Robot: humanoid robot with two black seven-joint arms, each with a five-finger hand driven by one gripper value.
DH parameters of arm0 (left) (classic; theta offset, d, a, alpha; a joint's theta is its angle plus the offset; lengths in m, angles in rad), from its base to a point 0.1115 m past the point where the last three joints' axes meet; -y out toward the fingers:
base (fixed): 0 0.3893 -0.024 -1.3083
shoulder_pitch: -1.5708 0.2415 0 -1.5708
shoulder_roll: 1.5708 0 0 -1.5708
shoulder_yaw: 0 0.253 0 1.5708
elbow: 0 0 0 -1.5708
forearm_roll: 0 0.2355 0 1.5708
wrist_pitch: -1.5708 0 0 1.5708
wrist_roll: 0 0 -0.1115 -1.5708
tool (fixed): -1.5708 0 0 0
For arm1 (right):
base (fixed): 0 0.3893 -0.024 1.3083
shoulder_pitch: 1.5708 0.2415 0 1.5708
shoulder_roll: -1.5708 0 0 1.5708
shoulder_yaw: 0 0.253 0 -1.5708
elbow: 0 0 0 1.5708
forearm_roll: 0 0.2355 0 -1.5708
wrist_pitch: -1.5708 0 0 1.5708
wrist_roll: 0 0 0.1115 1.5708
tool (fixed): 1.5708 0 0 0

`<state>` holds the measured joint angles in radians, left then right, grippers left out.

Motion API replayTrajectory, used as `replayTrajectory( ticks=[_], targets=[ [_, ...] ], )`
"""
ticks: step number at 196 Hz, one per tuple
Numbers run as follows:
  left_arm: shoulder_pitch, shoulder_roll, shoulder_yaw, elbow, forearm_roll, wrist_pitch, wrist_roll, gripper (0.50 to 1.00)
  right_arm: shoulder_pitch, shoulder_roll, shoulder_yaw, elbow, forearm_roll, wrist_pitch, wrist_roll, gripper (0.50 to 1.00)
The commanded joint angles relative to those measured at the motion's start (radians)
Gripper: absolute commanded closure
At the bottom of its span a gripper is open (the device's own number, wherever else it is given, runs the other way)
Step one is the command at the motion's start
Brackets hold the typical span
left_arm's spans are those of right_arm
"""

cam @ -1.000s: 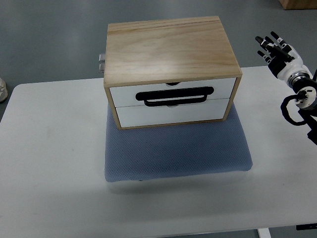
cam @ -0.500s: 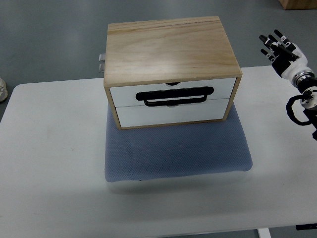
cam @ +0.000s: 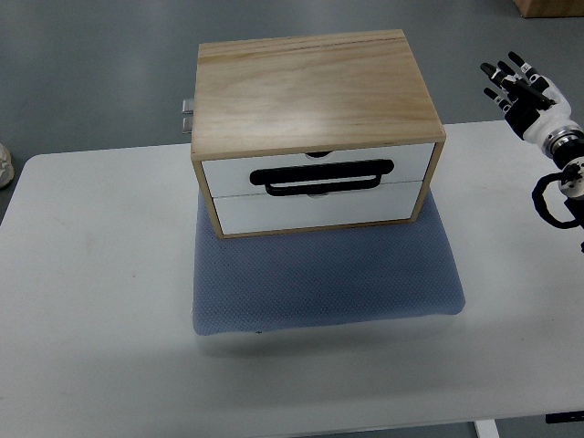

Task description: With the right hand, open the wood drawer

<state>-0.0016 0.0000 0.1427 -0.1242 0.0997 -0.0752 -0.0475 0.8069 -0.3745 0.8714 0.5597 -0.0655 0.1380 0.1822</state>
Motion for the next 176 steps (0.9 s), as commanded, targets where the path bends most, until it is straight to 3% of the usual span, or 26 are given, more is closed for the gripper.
replayTrajectory(
  ticks=[1,90,176],
  targets=[
    [0.0,0.0,0.0,0.0,0.0,0.0,0.0,0.5,0.006,-0.021,-0.014,0.0,-0.001,0.009,-0.001,0.556],
    [0.0,0.0,0.0,0.0,0.0,0.0,0.0,0.5,0.035,-0.072,-0.015,0.006,-0.004,0.048,-0.006,0.556],
    [0.0,0.0,0.0,0.0,0.0,0.0,0.0,0.5,0.215,-0.251,-0.324,0.088,-0.001,0.219,-0.004,0.556]
  ],
)
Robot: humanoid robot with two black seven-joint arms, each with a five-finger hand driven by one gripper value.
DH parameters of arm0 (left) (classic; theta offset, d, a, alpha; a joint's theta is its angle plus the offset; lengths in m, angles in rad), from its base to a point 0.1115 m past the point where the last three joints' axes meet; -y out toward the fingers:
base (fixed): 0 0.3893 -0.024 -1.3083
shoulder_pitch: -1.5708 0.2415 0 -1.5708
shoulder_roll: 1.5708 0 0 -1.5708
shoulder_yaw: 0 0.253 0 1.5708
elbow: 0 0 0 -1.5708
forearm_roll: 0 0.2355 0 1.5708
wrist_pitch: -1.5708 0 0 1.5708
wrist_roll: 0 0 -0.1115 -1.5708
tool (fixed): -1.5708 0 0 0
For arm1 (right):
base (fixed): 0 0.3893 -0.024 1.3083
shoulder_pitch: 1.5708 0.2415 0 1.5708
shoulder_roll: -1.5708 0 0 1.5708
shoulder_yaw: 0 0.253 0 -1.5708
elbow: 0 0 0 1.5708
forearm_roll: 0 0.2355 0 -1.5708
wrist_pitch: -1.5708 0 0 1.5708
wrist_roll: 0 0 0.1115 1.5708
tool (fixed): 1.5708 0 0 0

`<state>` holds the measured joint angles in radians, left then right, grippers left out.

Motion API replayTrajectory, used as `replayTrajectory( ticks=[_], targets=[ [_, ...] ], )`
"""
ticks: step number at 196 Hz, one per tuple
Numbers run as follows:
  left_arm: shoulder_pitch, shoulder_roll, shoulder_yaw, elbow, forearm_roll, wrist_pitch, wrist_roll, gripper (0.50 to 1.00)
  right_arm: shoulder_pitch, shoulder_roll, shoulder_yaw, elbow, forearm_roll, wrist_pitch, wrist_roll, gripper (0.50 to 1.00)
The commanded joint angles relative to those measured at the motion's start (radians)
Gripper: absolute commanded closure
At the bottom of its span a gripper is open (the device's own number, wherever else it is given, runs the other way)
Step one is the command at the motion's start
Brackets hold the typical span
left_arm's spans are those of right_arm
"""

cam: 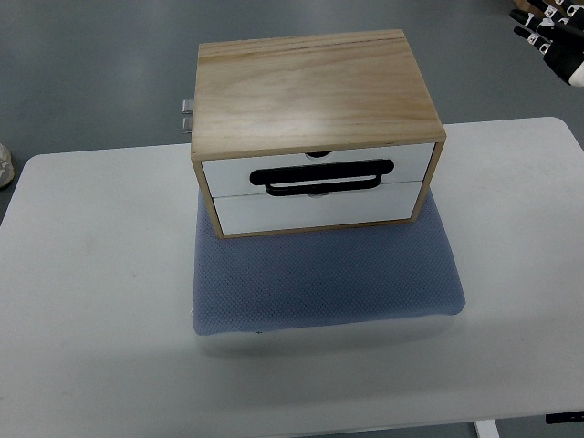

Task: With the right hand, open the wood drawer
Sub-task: 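Swing the right hand over the box toward the black drawer handle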

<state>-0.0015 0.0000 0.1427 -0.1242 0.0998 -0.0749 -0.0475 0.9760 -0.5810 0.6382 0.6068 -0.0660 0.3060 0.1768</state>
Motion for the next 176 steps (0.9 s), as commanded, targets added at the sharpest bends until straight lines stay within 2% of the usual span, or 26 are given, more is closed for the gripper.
replayTrajectory(
  ticks=[1,49,60,61,65,116,150,176],
  targets=[
    [0.0,0.0,0.0,0.0,0.0,0.0,0.0,0.5,0.046,-0.045,-0.091,0.04,0.0,0.051,0.001,0.556],
    [0.0,0.0,0.0,0.0,0.0,0.001,0.0,0.5,0.227,-0.163,-0.337,0.235,-0.024,0.188,0.0,0.556],
    [0.0,0.0,0.0,0.0,0.0,0.0,0.0,0.5,0.234,-0.168,-0.348,0.243,-0.029,0.193,0.0,0.556],
    [0.0,0.0,0.0,0.0,0.0,0.0,0.0,0.5,0.275,-0.181,-0.385,0.278,-0.049,0.214,0.0,0.556],
    [0.0,0.0,0.0,0.0,0.0,0.001,0.0,0.5,0.296,-0.189,-0.402,0.295,-0.06,0.225,0.0,0.556],
    [0.0,0.0,0.0,0.0,0.0,0.0,0.0,0.5,0.498,-0.221,-0.592,0.452,-0.196,0.304,-0.002,0.556],
    [0.0,0.0,0.0,0.0,0.0,0.0,0.0,0.5,0.638,-0.217,-0.735,0.561,-0.248,0.305,-0.007,0.556],
    [0.0,0.0,0.0,0.0,0.0,0.001,0.0,0.5,0.713,-0.209,-0.807,0.679,-0.293,0.305,-0.069,0.556]
  ],
)
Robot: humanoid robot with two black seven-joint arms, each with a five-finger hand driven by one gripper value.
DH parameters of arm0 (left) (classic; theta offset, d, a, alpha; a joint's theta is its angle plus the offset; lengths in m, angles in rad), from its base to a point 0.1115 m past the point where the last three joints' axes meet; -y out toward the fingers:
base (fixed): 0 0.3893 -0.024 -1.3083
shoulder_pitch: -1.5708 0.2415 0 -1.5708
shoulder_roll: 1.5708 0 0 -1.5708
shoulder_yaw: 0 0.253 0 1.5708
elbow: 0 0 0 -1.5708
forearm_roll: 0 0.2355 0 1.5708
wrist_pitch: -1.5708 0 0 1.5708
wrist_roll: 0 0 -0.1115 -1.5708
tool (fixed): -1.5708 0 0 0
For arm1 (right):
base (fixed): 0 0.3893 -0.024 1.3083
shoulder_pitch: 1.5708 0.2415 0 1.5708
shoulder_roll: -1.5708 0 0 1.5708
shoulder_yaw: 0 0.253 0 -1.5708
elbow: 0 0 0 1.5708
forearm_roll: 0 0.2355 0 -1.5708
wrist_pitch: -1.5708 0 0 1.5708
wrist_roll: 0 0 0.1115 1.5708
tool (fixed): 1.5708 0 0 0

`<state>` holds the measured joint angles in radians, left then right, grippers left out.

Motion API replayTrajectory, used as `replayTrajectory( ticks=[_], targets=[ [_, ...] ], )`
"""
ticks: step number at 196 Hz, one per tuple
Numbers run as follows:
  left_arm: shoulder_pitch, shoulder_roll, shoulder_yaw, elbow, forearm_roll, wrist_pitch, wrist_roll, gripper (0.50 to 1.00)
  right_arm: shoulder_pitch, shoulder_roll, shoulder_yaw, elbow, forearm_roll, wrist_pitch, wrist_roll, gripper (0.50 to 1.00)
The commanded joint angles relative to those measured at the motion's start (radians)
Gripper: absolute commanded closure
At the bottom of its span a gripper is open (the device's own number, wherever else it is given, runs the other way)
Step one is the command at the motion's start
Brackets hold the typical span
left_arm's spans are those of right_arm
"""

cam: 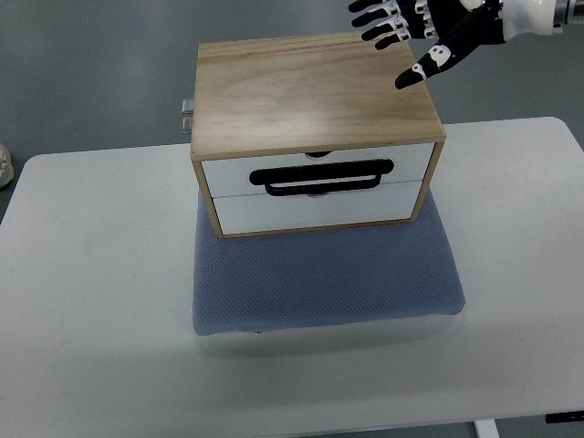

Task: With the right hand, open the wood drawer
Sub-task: 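Swing the right hand over the box toward the black drawer handle, then hook the right hand fingers around the black bar handle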

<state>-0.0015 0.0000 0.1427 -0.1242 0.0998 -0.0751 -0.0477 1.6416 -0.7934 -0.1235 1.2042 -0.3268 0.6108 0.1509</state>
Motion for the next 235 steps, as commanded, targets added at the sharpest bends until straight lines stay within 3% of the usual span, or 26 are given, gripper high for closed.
replayTrajectory(
  ticks=[1,44,99,117,161,235],
  targets=[
    [0.0,0.0,0.0,0.0,0.0,0.001,0.0,0.5,0.047,0.003,-0.045,0.081,-0.032,0.0,-0.044,0.556],
    [0.0,0.0,0.0,0.0,0.0,0.0,0.0,0.5,0.055,0.034,-0.053,0.19,-0.158,0.0,-0.151,0.556],
    [0.0,0.0,0.0,0.0,0.0,0.0,0.0,0.5,0.053,0.076,-0.074,0.23,-0.192,0.0,-0.252,0.556],
    [0.0,0.0,0.0,0.0,0.0,0.0,0.0,0.5,0.053,0.092,-0.079,0.23,-0.192,-0.003,-0.269,0.556],
    [0.0,0.0,0.0,0.0,0.0,0.0,0.0,0.5,0.055,0.128,-0.113,0.229,-0.19,-0.123,-0.289,0.558],
    [0.0,0.0,0.0,0.0,0.0,0.001,0.0,0.5,0.058,0.16,-0.123,0.229,-0.173,-0.154,-0.323,0.558]
  ],
)
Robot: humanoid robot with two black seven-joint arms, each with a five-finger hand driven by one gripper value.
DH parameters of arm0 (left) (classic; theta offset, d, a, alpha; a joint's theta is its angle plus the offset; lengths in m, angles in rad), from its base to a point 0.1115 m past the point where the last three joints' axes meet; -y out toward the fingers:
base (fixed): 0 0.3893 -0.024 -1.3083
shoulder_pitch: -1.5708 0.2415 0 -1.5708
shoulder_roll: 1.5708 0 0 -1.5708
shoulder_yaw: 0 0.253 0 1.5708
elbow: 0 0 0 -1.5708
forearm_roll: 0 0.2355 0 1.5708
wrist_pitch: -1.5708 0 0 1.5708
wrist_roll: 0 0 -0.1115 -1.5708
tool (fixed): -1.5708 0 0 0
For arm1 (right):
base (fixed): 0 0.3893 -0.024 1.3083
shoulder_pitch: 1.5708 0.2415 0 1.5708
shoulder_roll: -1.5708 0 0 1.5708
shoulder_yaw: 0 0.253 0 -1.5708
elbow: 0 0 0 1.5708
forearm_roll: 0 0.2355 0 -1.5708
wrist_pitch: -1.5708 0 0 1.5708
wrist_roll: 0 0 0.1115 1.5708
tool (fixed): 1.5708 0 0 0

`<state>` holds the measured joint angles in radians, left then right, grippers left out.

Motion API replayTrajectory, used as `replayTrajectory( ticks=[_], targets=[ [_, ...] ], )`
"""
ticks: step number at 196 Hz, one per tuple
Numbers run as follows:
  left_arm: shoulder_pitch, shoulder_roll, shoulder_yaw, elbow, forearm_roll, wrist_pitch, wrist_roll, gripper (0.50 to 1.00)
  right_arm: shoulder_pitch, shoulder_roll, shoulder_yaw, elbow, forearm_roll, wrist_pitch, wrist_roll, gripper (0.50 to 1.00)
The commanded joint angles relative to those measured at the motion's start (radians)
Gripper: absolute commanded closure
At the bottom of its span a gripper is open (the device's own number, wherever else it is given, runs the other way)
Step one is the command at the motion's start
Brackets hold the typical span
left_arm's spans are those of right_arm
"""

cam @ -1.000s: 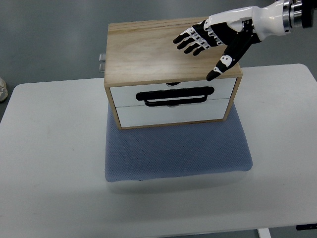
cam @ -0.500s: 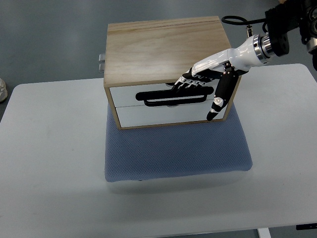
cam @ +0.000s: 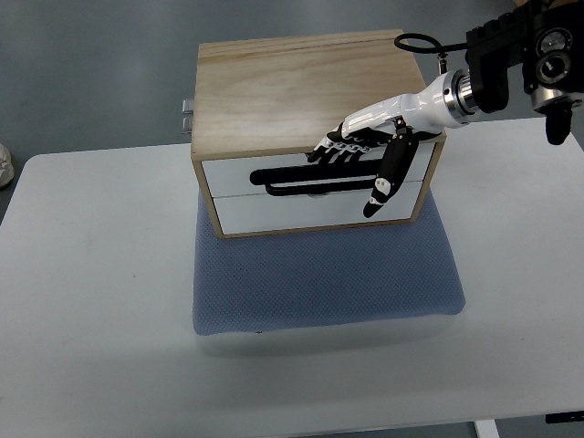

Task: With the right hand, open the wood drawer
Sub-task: 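Hook the right hand fingers around the black bar handle, then pull the handle with the right hand toward the robot, sliding the drawer out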

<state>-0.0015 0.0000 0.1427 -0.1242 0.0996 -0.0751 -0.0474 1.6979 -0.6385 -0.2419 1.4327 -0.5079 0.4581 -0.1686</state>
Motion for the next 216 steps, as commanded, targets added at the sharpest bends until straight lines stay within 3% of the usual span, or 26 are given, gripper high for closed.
replayTrajectory(
  ticks=[1,112,216],
  targets=[
    [0.0,0.0,0.0,0.0,0.0,0.001,0.0,0.5,0.002,0.005,-0.005,0.0,0.008,-0.001,-0.003,0.558],
    [0.0,0.0,0.0,0.0,0.0,0.0,0.0,0.5,0.011,0.051,-0.071,-0.001,0.014,-0.067,-0.026,0.558],
    [0.0,0.0,0.0,0.0,0.0,0.0,0.0,0.5,0.037,0.085,-0.116,-0.001,0.042,-0.069,-0.032,0.558]
  ],
)
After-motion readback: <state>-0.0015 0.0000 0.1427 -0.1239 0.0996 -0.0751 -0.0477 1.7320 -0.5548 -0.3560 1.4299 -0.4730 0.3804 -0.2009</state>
